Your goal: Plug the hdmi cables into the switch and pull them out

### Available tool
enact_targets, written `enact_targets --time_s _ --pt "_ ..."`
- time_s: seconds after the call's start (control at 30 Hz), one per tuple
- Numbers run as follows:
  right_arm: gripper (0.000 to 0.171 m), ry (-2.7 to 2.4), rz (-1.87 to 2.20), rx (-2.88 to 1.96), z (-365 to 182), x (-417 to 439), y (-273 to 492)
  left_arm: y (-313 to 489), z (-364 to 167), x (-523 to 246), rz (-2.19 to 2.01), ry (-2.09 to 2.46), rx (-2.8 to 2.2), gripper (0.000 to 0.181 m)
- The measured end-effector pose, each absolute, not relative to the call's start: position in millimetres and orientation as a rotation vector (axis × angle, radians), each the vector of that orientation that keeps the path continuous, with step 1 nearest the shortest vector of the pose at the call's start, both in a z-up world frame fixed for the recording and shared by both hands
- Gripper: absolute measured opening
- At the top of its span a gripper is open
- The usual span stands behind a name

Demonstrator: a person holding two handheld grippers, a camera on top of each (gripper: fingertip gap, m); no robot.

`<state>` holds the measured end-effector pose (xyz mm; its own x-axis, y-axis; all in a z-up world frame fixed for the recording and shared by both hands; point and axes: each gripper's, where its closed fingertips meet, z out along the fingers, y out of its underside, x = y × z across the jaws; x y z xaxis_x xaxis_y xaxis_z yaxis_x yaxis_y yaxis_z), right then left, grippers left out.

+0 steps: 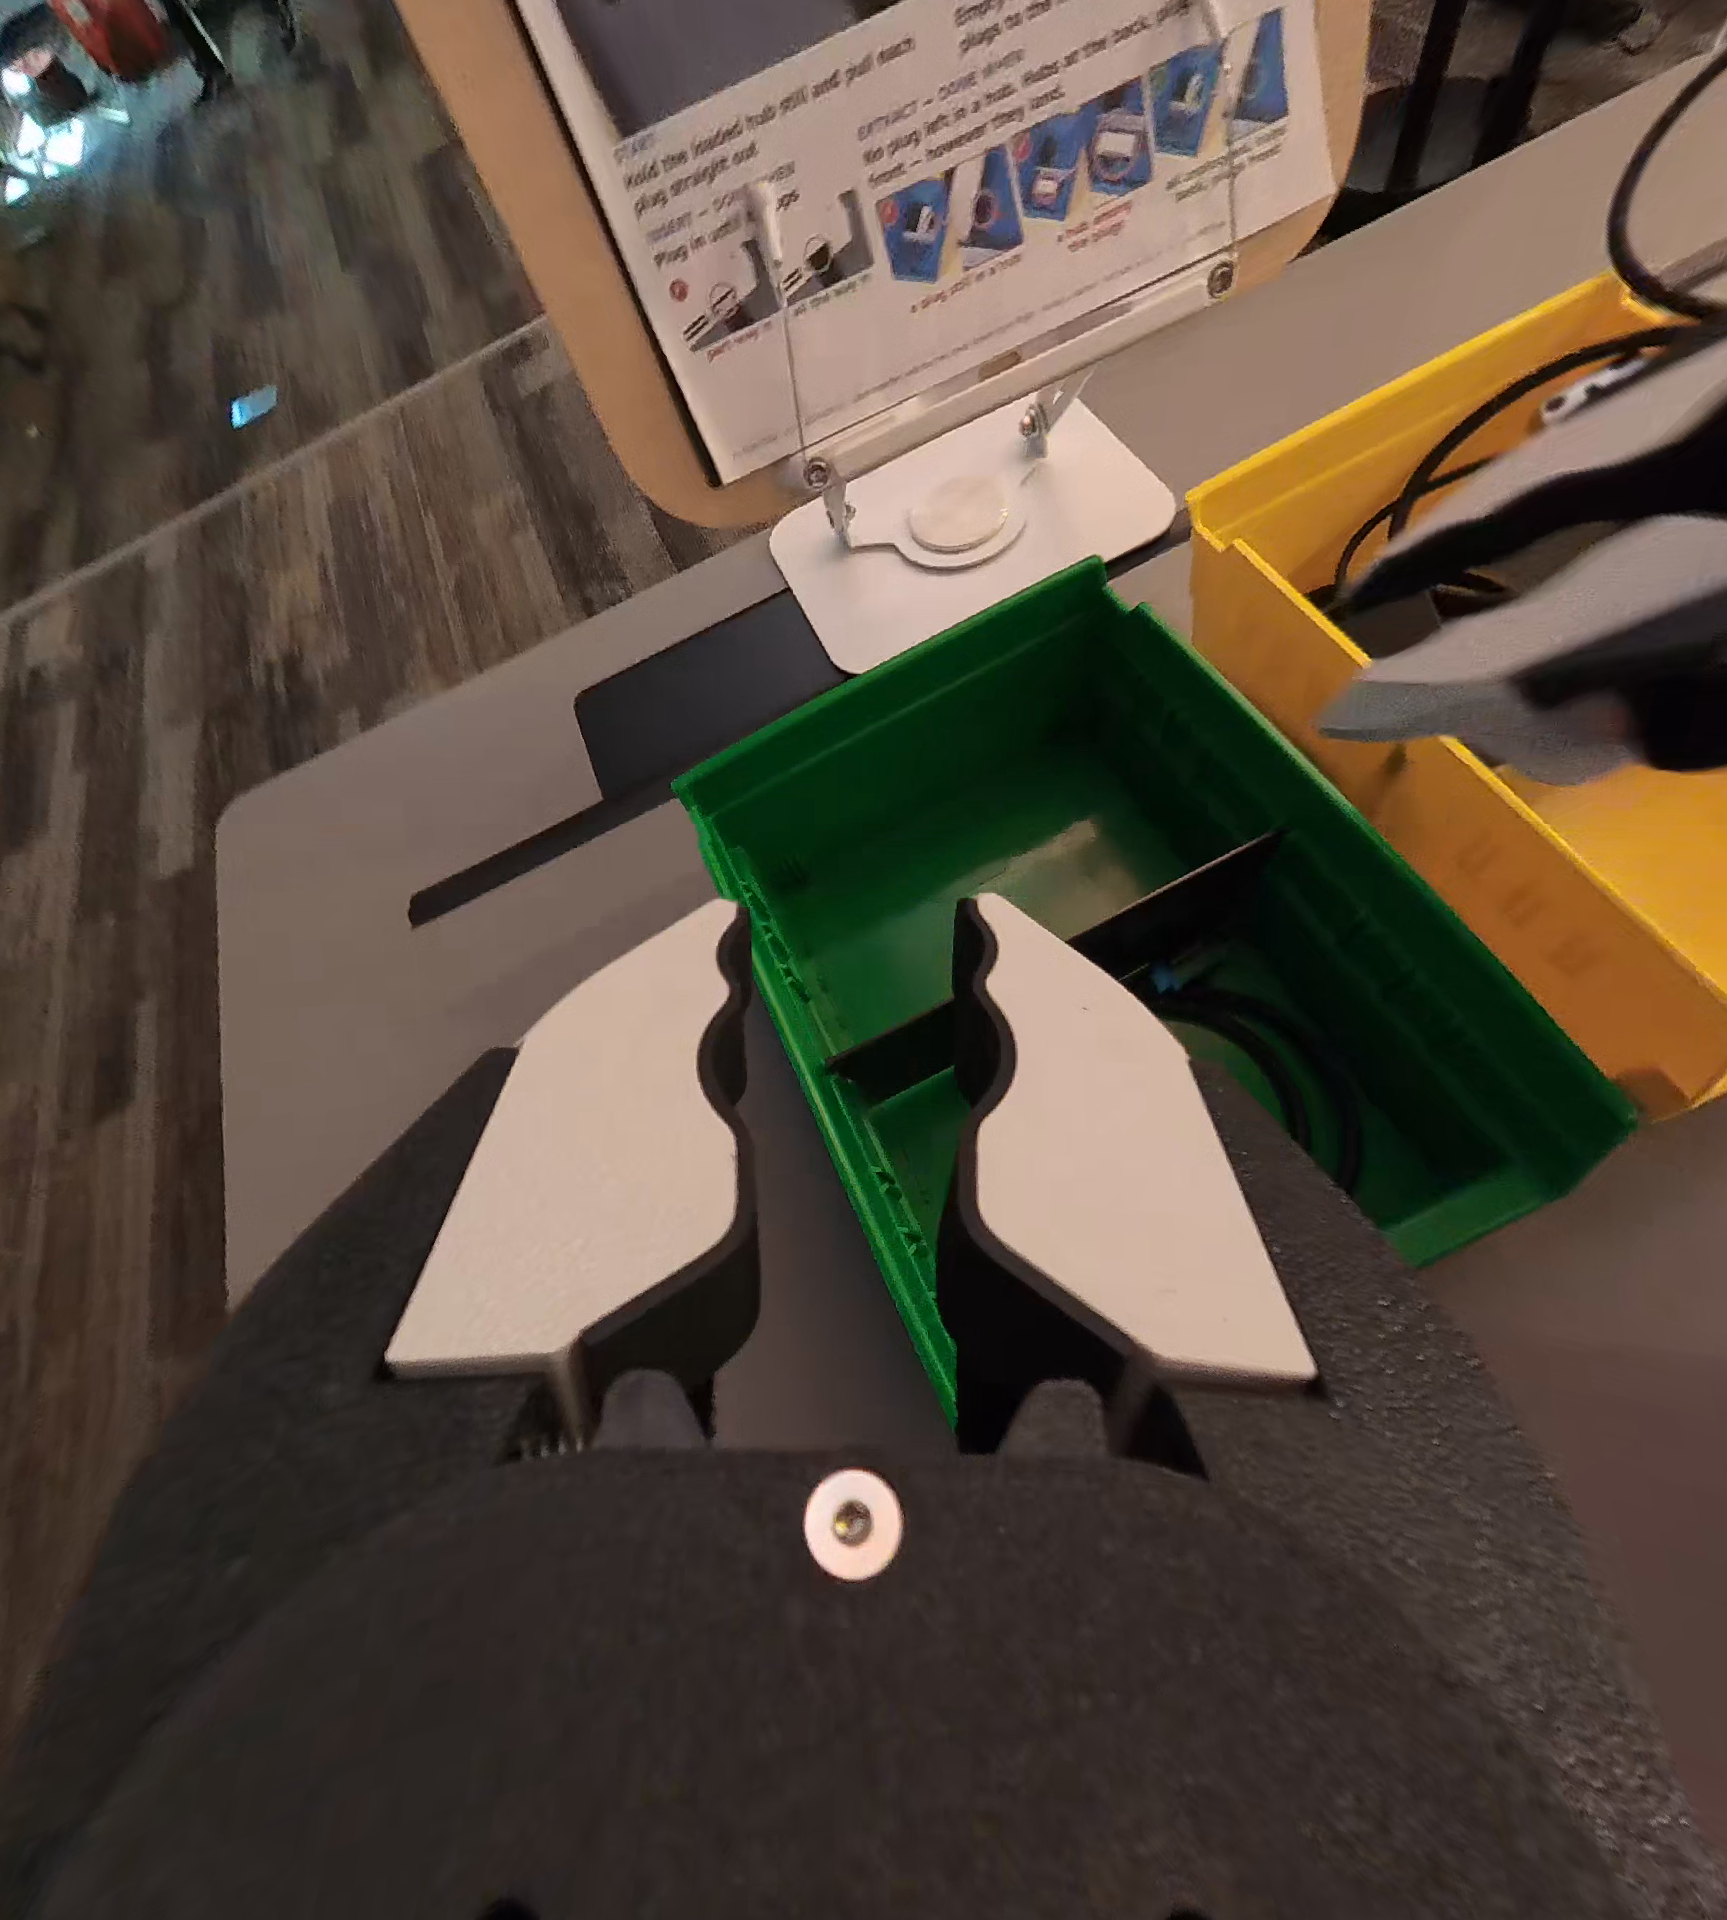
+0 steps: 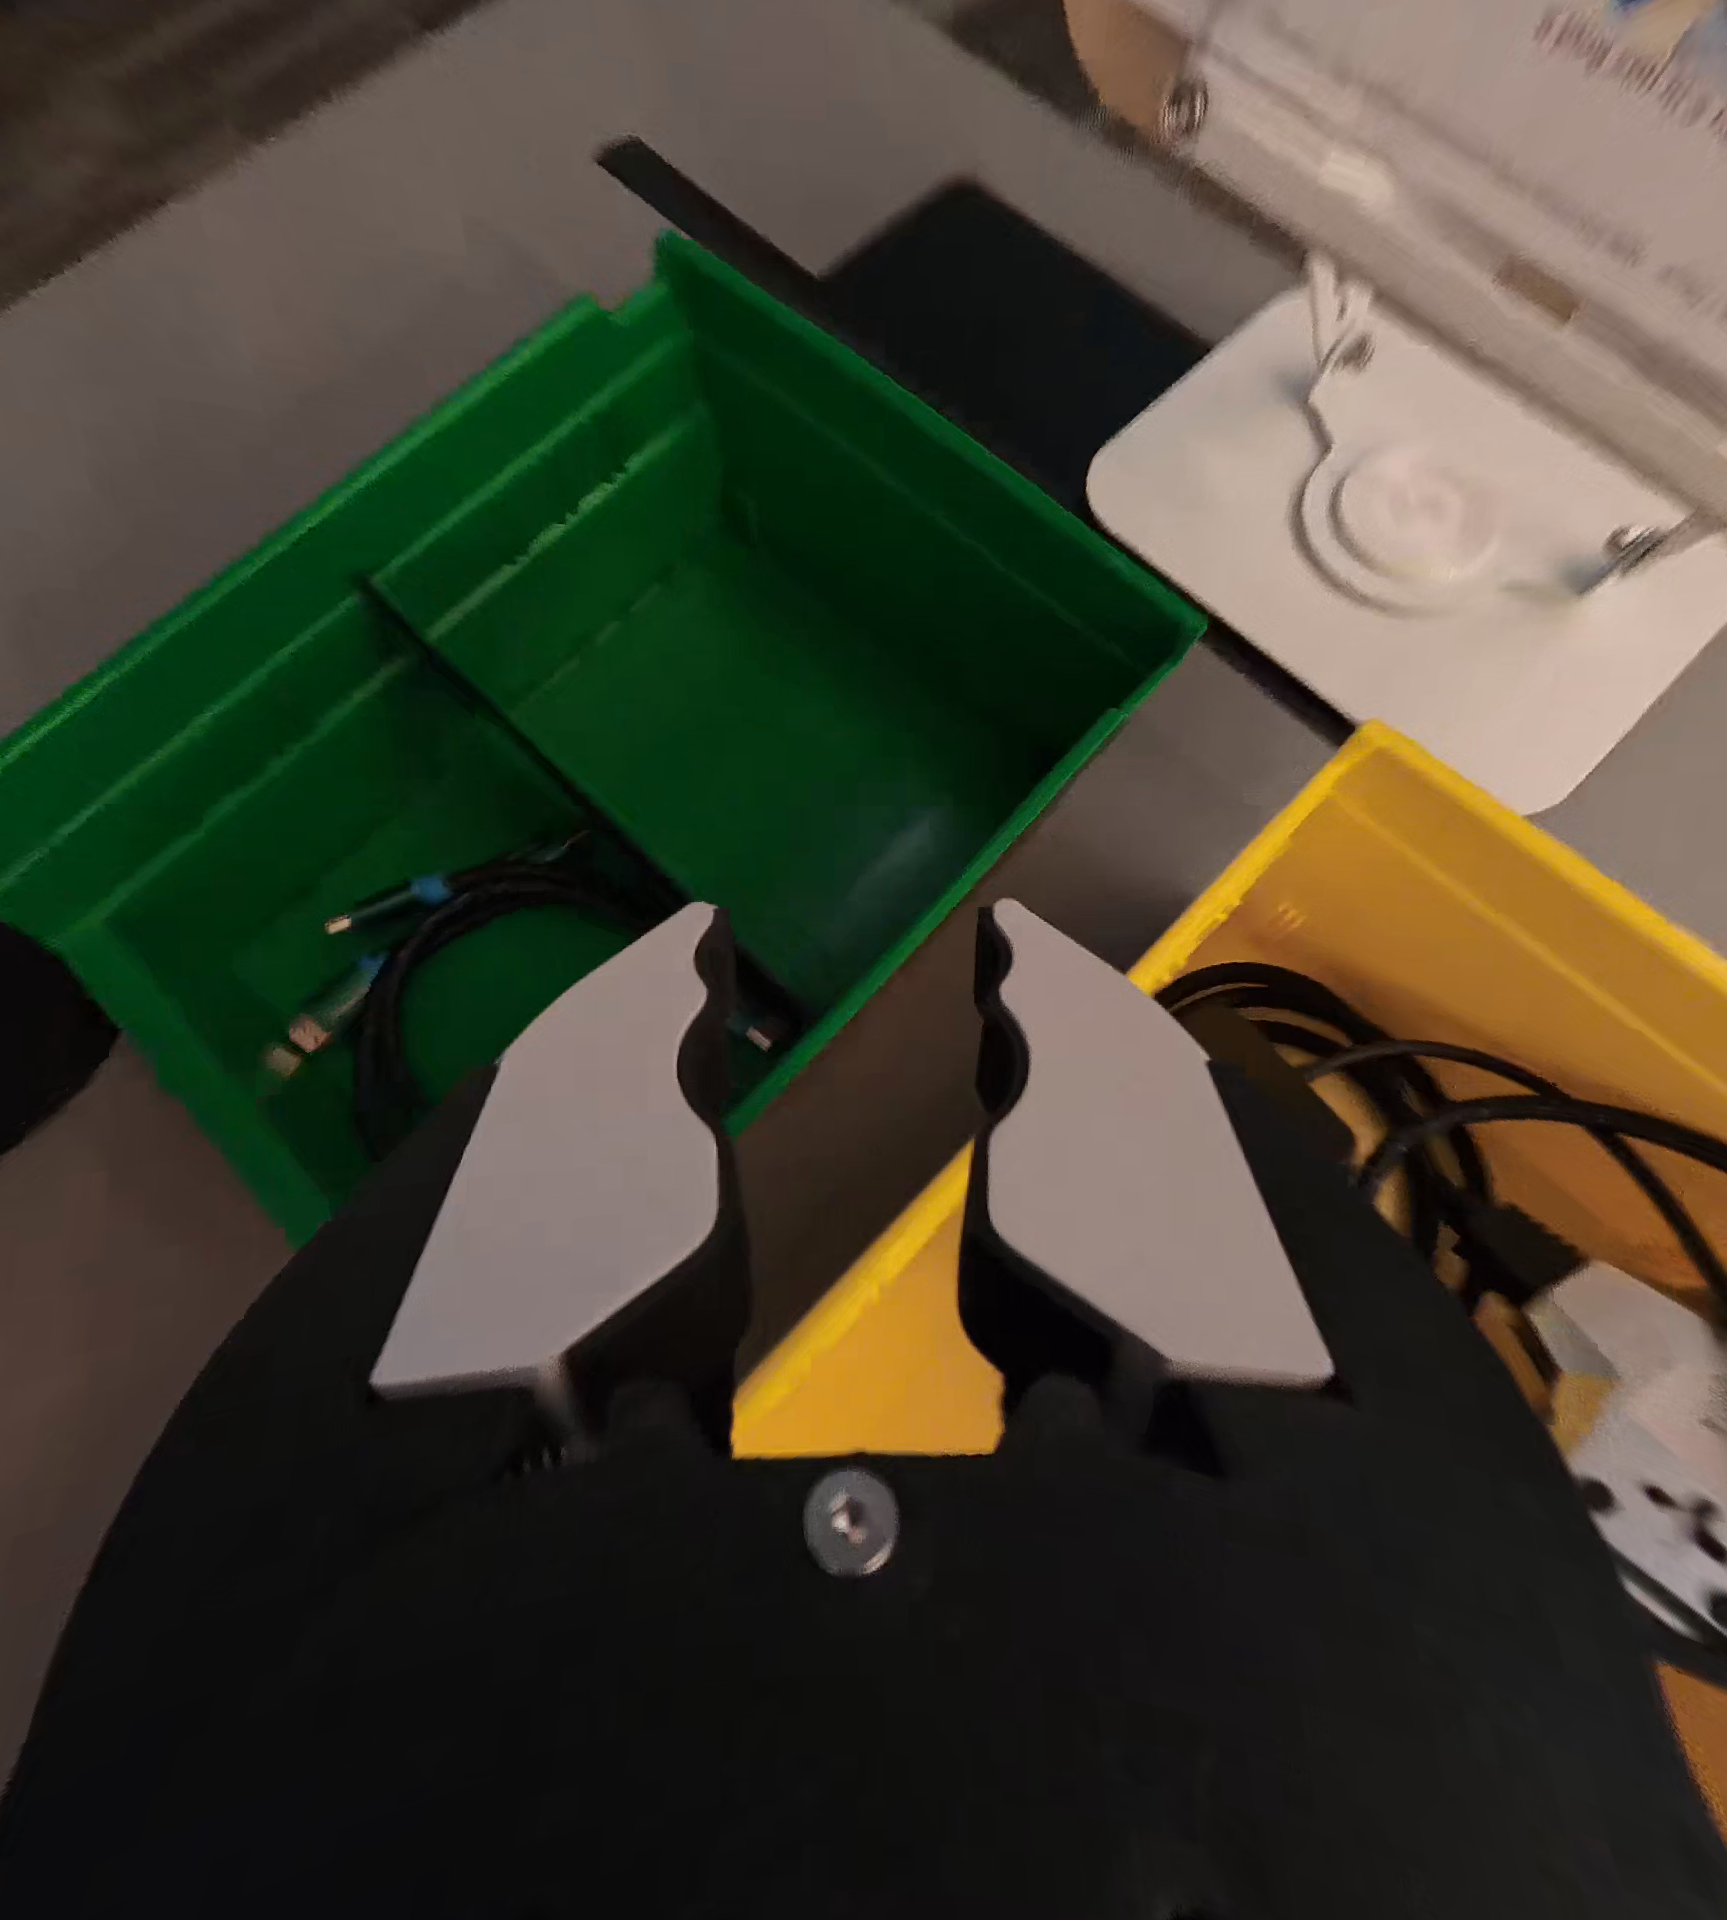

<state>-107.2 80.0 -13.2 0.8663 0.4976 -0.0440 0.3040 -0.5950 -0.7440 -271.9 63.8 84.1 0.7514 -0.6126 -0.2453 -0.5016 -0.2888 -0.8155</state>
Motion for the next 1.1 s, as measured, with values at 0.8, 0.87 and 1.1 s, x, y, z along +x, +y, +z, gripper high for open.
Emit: enact_targets --time_s 0.8,0.87,1.1 --pt "0.022 -0.072 0.279 -3.101 -122.1 -109.3 118.1 52.5 81.4 -257.4 -0.077 0.964 -1.909 0.035" --pt "0.010 -0.085 0.169 -3.070 -122.4 -102.1 126.0 52.3 80.1 -256.6 -0.072 0.974 -1.911 0.035" --pt "0.020 -0.136 -0.011 -3.049 -124.5 -95.9 128.4 54.1 76.4 -251.8 -0.052 1.000 -1.915 0.035"
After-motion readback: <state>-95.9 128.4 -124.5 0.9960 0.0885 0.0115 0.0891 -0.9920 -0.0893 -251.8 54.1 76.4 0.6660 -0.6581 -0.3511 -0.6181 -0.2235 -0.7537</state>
